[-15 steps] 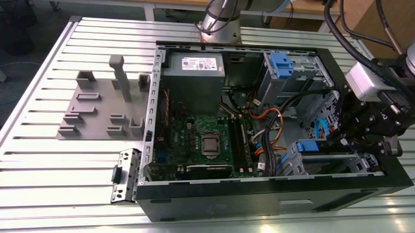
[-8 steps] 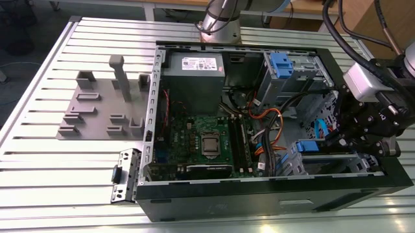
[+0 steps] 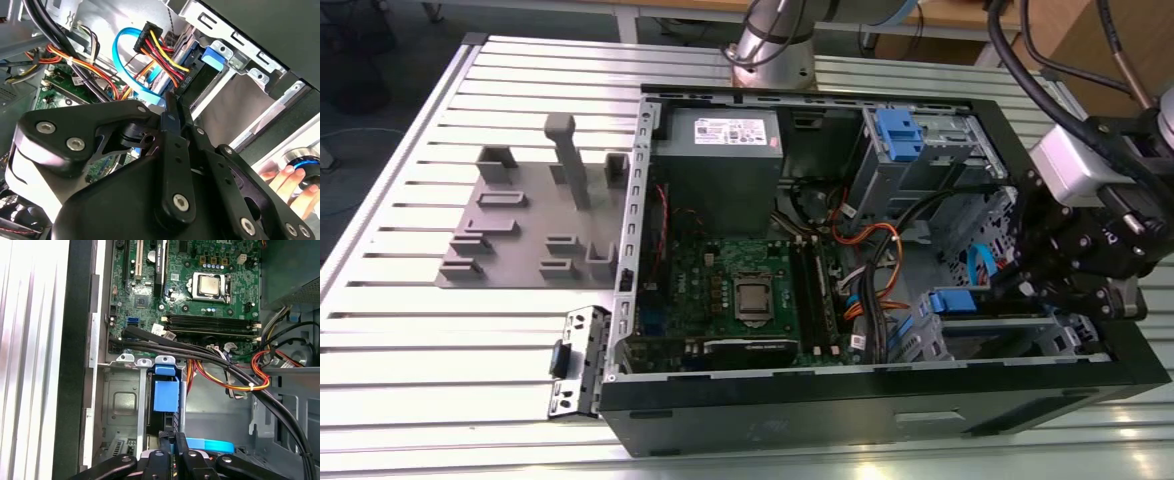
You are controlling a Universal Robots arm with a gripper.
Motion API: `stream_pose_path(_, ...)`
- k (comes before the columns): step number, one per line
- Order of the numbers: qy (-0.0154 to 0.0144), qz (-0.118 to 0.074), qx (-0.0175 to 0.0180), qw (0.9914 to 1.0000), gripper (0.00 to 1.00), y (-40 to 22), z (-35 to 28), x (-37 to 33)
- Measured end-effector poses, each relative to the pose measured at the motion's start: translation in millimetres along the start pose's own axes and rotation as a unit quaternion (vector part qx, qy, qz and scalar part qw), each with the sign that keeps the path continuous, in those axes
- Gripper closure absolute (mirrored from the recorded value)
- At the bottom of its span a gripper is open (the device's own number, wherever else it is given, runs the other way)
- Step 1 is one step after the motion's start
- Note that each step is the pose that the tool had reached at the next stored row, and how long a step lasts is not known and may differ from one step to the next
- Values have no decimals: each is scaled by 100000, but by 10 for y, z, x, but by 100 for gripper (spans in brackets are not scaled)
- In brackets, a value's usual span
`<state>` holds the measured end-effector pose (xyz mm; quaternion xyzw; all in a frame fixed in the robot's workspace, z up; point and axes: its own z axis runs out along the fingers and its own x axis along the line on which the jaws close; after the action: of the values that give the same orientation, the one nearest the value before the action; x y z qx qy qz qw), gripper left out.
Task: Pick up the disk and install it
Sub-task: 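Insert the second disk wire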
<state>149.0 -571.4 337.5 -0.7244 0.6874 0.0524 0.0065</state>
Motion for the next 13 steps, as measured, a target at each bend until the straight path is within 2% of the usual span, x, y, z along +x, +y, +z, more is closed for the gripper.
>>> stream_pose_path(2, -413, -23, 9, 99999, 84, -1, 0, 3)
stream_pose_path(3, -508, -32, 6, 99999, 84, -3, 0, 5)
stream_pose_path(13, -676, -37, -174, 99998, 84, -30, 25, 21)
